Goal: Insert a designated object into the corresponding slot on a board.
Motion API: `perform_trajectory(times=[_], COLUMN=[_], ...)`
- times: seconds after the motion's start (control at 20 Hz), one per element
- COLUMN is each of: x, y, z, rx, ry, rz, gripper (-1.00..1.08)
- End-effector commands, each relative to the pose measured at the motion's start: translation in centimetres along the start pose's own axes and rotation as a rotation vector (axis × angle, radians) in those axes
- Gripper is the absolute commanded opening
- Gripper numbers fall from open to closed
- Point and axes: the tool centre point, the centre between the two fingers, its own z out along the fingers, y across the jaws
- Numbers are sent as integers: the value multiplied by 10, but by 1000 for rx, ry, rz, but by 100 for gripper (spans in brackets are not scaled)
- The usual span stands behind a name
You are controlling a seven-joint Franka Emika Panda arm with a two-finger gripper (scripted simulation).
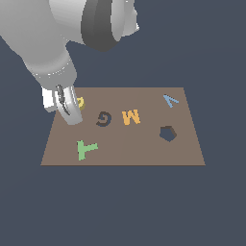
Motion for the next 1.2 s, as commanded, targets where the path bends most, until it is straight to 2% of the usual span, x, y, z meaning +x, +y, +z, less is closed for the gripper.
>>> perform_trajectory(times=[0.0, 0.4, 1.15], x=[2, 3, 2], y=[9, 26, 28], z=[6, 17, 39], rx=[0, -2, -1], ry=[-1, -4, -5], rz=[69, 187, 196], gripper=[100, 100, 100])
